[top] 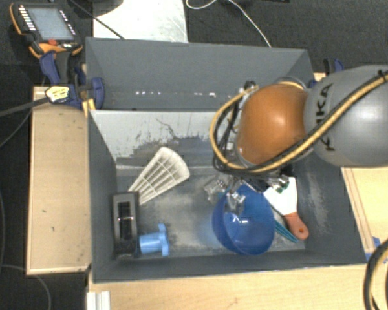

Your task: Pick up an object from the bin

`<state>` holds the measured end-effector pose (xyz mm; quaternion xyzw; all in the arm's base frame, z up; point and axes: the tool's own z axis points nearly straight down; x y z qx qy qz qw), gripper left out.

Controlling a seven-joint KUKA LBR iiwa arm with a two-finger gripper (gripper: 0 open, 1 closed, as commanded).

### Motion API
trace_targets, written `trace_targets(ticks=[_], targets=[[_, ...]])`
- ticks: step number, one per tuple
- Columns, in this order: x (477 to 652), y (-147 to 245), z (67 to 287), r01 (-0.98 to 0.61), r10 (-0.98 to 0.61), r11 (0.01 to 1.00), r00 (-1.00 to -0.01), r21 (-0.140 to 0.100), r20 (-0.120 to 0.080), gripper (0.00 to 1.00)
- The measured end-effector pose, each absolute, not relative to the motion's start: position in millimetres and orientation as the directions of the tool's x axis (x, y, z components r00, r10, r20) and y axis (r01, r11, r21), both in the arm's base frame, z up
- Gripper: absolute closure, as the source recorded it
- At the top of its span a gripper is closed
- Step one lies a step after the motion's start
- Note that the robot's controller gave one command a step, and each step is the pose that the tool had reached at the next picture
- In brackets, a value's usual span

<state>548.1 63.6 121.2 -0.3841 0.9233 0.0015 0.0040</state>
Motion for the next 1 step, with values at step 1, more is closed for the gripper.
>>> trace_targets(ticks=[1], targets=[[548.2, 63.3, 140.2, -0.709, -0.709, 0.705, -0.705, -0.001, -0.009, 1.00]])
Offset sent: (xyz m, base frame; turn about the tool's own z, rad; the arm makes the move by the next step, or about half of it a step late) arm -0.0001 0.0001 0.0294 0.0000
